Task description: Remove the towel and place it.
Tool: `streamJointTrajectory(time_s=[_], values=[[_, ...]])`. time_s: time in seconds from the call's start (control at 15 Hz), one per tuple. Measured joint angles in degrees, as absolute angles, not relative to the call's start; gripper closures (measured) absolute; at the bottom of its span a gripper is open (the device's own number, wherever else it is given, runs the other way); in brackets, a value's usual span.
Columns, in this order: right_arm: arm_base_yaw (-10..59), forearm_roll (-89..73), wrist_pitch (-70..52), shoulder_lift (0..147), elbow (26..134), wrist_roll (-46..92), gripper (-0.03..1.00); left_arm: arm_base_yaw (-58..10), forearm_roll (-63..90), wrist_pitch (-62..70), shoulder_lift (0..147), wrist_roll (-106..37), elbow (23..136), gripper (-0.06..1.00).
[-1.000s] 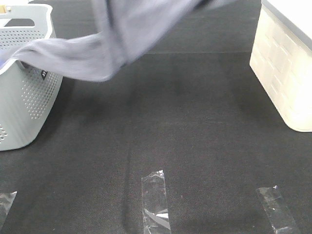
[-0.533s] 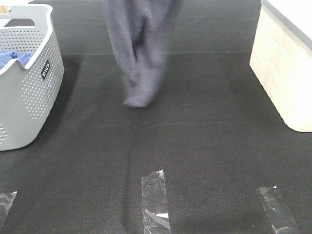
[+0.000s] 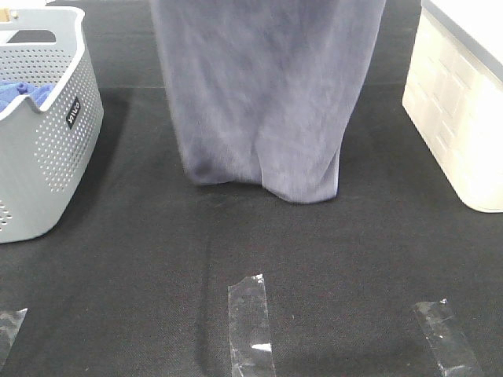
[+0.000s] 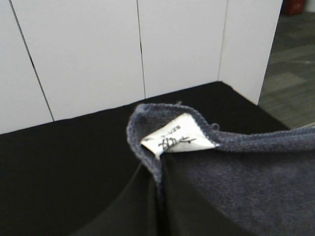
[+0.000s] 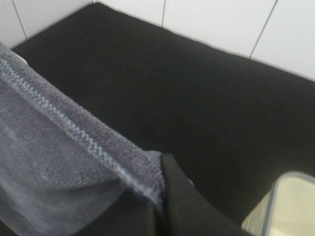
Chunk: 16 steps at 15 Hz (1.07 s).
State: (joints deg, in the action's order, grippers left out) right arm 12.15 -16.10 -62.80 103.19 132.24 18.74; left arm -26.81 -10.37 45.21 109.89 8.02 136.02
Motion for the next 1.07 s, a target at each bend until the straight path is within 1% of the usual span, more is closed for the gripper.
streamJointTrajectory(time_s=[0.2, 0.33, 0.53, 0.8, 0.87, 1.0, 1.07], values=[[12.15, -12.89, -62.91, 108.58, 132.24, 16.21, 0.97, -25.61, -11.57, 45.09, 116.71, 8.14, 136.02, 0.94], [12.15, -12.83, -60.39, 112.99, 132.24, 15.87, 0.97, -23.78, -11.57, 41.77, 121.07, 9.00, 136.02, 0.94], [12.20, -11.40, -47.56, 118.43, 132.24, 15.87, 0.97, -20.86, -11.57, 29.11, 126.28, 9.45, 135.91, 0.94], [12.26, -10.49, -22.40, 119.81, 132.18, 15.87, 0.97, -16.90, -12.61, 6.47, 127.31, 9.68, 135.85, 0.94], [12.32, -10.43, -17.65, 119.81, 132.58, 15.87, 0.97, -16.56, -13.06, 0.92, 127.25, 9.51, 135.85, 0.94], [12.26, -10.26, -11.46, 119.81, 134.76, 15.87, 0.97, -16.44, -13.58, -10.31, 127.14, 8.37, 135.85, 0.94], [12.26, -10.26, -10.20, 119.81, 136.08, 15.87, 0.97, -16.44, -13.69, -13.75, 127.14, 8.19, 135.85, 0.94]])
